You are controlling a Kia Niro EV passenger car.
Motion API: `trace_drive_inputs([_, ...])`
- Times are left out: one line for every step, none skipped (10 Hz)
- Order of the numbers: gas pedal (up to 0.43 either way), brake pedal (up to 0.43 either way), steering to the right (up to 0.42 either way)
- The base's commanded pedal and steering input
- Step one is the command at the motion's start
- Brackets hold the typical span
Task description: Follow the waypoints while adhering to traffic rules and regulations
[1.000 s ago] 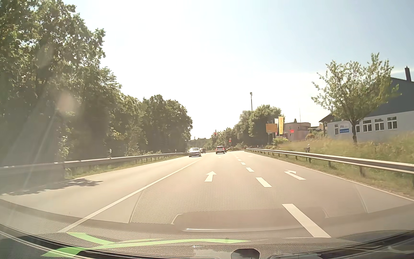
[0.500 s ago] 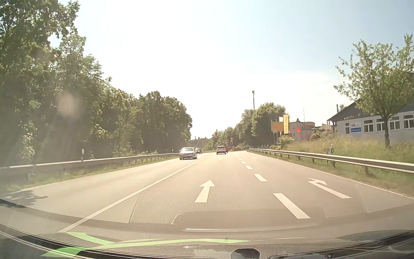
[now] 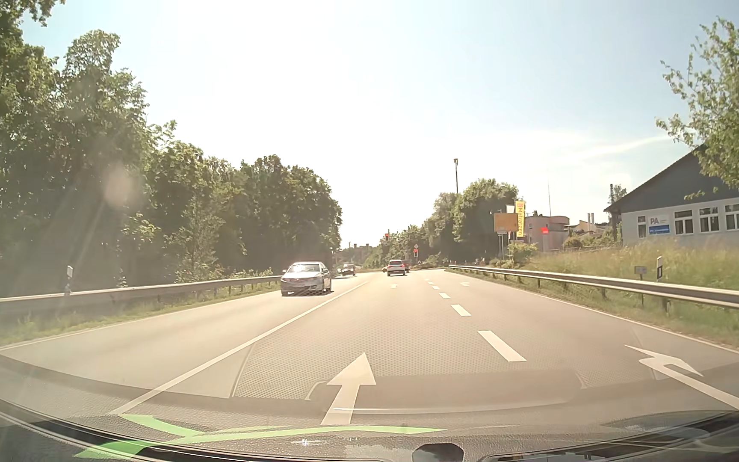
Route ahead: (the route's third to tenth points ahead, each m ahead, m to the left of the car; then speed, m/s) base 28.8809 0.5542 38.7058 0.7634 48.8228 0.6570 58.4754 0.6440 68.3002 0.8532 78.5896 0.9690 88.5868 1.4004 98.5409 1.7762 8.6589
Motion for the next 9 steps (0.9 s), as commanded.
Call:
trace_drive_inputs([0.138,0.000,-0.006])
trace_drive_inputs([0.087,0.000,-0.006])
trace_drive_inputs([0.087,0.000,-0.006])
trace_drive_inputs([0.079,0.000,-0.005])
trace_drive_inputs([0.079,0.000,-0.005])
trace_drive_inputs([0.079,0.000,-0.005])
trace_drive_inputs([0.079,0.000,-0.005])
trace_drive_inputs([0.079,0.000,-0.006])
trace_drive_inputs([0.047,0.000,-0.006])
